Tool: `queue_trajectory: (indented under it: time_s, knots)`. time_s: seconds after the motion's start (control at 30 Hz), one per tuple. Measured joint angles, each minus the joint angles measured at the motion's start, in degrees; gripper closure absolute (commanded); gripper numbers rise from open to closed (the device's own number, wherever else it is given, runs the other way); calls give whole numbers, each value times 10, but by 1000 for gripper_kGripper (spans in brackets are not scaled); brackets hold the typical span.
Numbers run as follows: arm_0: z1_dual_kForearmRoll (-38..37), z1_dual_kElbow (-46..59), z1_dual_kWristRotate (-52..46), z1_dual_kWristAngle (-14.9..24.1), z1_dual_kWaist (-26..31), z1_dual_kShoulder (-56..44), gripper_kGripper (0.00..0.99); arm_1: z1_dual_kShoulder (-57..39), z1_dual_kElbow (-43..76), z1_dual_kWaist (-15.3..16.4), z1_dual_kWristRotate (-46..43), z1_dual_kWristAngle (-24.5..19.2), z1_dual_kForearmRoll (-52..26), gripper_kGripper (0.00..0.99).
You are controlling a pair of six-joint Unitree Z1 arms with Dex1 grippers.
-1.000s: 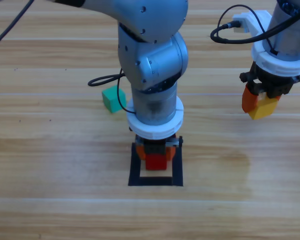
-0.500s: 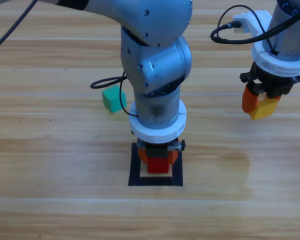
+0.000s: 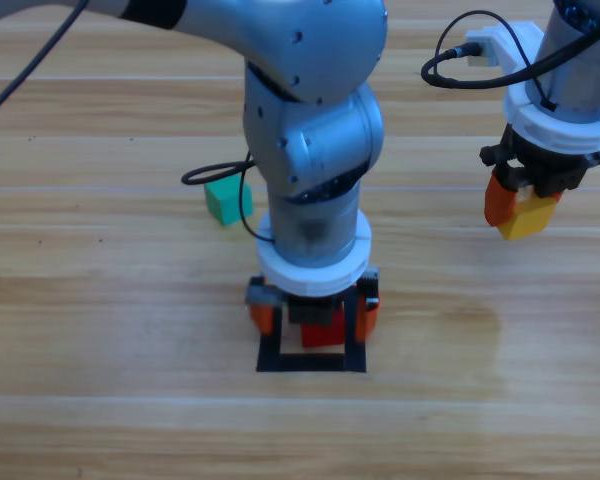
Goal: Stack the blocks in the rectangular block: red at the bottom, yellow in the middle, green on top
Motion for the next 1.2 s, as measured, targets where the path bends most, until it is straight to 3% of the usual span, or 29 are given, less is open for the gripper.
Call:
queue_trajectory:
  time_s: [0.37, 0.6, 0.73, 0.87, 0.97, 1.07, 1.2]
  knots:
    - [0, 13, 9, 0, 0, -7, 0, -8, 0, 0, -1, 12, 0, 826]
    - [2, -36, 56, 0, 14, -80, 0, -55, 0, 1, -1, 13, 0, 826]
    - [39, -67, 77, 29, 35, -148, 0, -55, 0, 1, -1, 12, 0, 826]
    - [9, 20, 167, 53, 109, -263, 0, -55, 0, 10, -1, 12, 0, 826]
    - [-109, 155, 268, 51, 196, -326, 0, -55, 0, 36, -1, 12, 0, 826]
    - [-250, 317, 373, -1, 277, -357, 0, -52, -3, 65, 5, 12, 0, 826]
    - [-267, 366, 467, -19, 340, -355, 0, -40, -21, 89, 31, 30, 1, 826]
